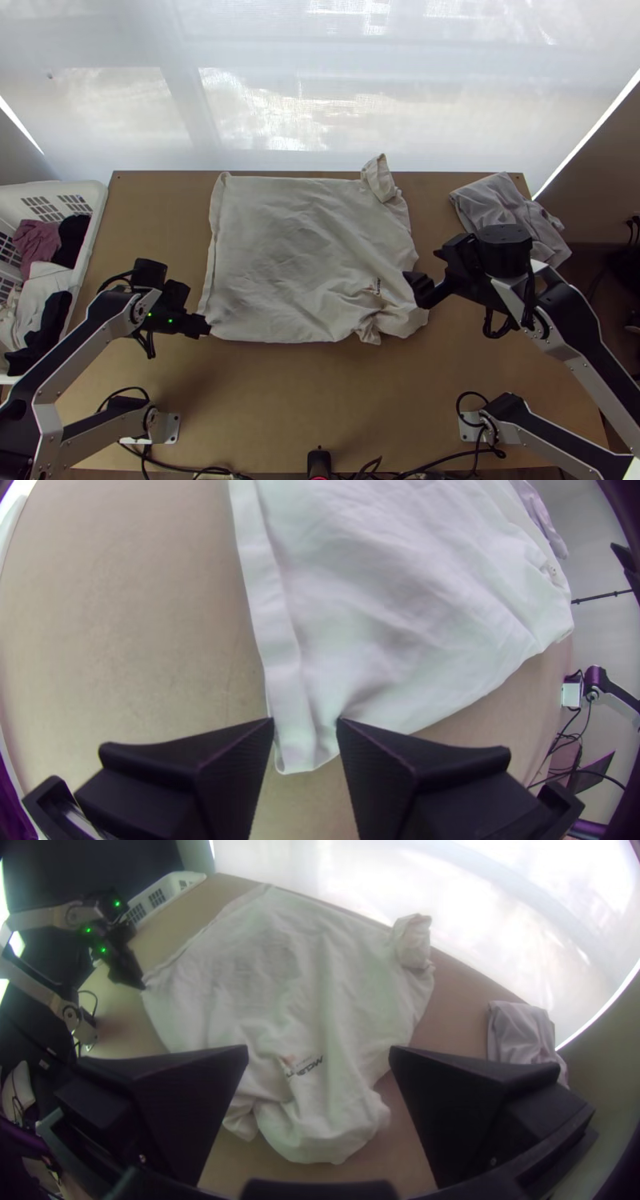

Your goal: Fold the t-shirt

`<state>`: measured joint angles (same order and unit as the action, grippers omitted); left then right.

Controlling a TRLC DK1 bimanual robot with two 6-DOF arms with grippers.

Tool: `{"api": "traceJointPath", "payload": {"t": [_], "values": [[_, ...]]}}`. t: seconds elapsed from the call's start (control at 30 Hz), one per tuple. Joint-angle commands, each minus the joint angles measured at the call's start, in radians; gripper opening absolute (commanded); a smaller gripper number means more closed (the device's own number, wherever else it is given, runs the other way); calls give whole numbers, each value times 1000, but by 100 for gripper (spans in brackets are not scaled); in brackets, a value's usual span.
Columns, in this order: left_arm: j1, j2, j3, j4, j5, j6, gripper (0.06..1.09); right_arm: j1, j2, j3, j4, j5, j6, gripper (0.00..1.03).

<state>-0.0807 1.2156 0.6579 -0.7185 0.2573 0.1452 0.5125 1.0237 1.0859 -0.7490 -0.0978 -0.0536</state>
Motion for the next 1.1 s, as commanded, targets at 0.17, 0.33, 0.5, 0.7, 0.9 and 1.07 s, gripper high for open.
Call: {"api": "traceJointPath", "payload": {"t": [0.17,0.33,0.5,0.7,0.9,1.07], "values": [[-28,25,-11,91,-7,-49,9,150,-62,-132,-38,1,-43,98],[-28,4,-9,88,-7,-59,9,207,-57,-175,-44,1,-54,98],[-28,-21,3,79,-7,-73,9,279,-57,-291,-32,0,-78,98],[-28,-28,23,67,-9,-79,9,350,-37,-379,37,0,-100,98],[-21,-27,48,60,-12,-79,9,403,61,-389,131,0,-132,96],[-13,-24,60,56,-18,-76,9,403,165,-377,209,0,-155,93]]}}
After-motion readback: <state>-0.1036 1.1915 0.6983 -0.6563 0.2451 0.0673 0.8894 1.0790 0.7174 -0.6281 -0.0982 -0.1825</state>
